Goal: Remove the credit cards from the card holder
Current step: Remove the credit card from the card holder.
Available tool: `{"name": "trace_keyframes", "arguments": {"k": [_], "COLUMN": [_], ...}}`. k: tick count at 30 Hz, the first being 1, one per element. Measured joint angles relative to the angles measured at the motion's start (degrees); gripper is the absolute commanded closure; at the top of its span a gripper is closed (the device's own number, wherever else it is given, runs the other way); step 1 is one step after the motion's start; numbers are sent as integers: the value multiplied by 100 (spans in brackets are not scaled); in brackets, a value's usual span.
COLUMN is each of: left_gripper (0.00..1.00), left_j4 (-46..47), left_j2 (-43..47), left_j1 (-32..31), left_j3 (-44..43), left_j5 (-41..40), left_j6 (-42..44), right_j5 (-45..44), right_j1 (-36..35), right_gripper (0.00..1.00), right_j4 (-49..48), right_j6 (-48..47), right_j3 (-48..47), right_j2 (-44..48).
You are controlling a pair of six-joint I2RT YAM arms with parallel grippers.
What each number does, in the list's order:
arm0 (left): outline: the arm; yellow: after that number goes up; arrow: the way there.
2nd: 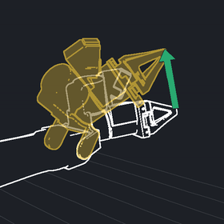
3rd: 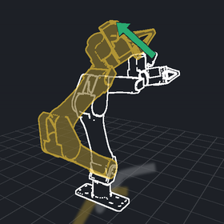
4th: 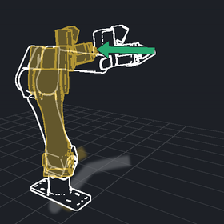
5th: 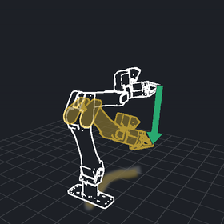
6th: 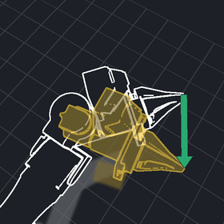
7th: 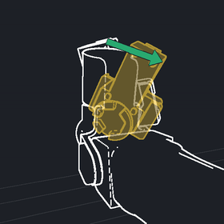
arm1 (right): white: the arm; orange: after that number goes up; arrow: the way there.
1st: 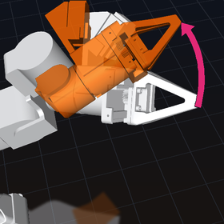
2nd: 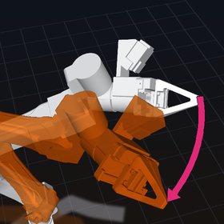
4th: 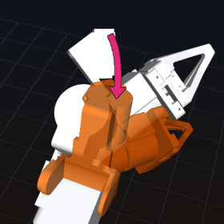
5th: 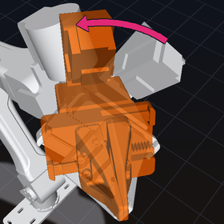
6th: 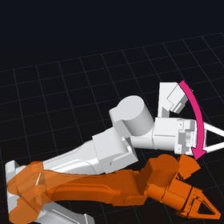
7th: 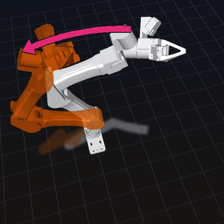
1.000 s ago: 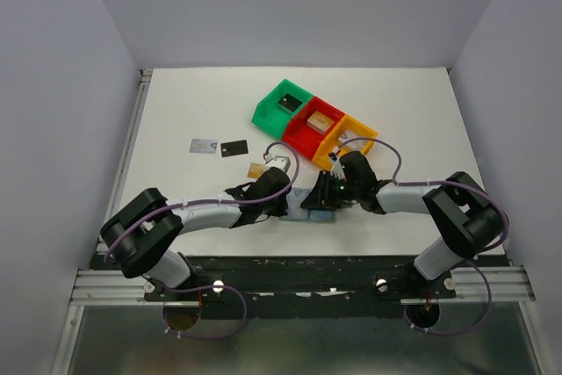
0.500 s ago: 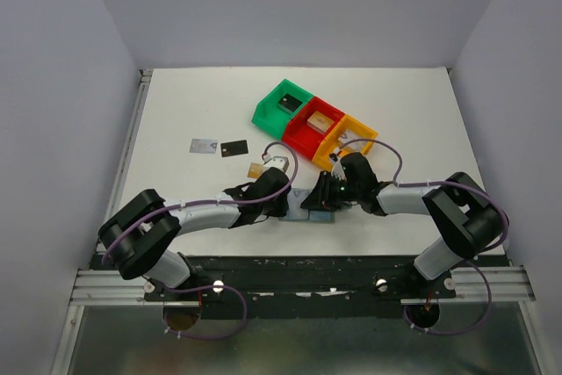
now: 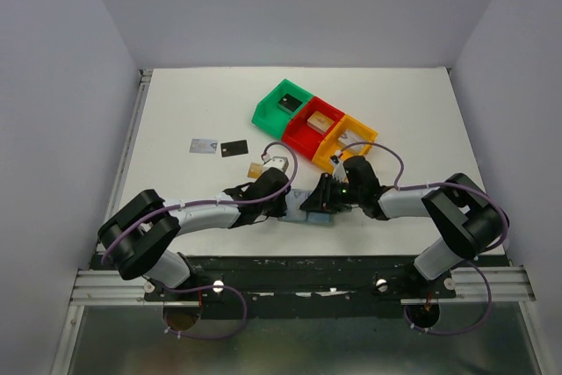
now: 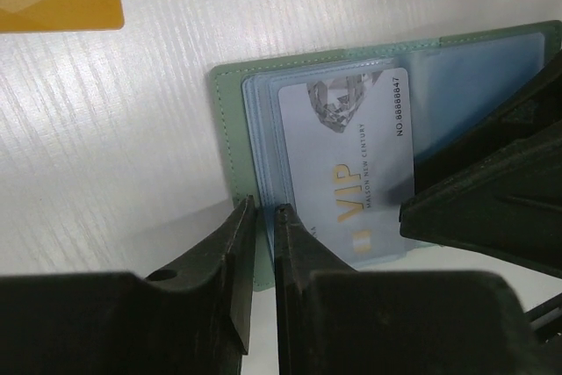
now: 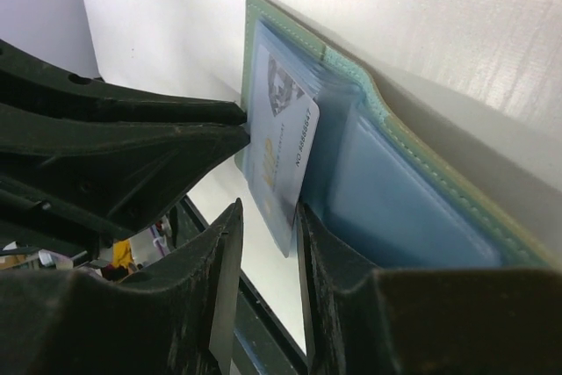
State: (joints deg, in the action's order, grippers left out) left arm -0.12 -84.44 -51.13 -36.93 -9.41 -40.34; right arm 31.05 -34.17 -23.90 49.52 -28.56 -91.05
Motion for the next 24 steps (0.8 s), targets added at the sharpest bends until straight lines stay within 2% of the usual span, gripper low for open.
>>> {"name": "trace_keyframes", "arguments": {"k": [9,24], "left_gripper": [82,88], "left_j4": [28,479], "left_j2": [0,-35], "left_j1": [0,4], "left_j3": [24,177], "left_j5": [2,162], "left_j6": [0,4], "right_j5": [122,205], "right_j1": [0,0], "right_gripper": [62,62], "right_j4": [-367,-389], "right_j6": [133,155], "right_j3": [24,-50], "right_j2": [0,-66]}}
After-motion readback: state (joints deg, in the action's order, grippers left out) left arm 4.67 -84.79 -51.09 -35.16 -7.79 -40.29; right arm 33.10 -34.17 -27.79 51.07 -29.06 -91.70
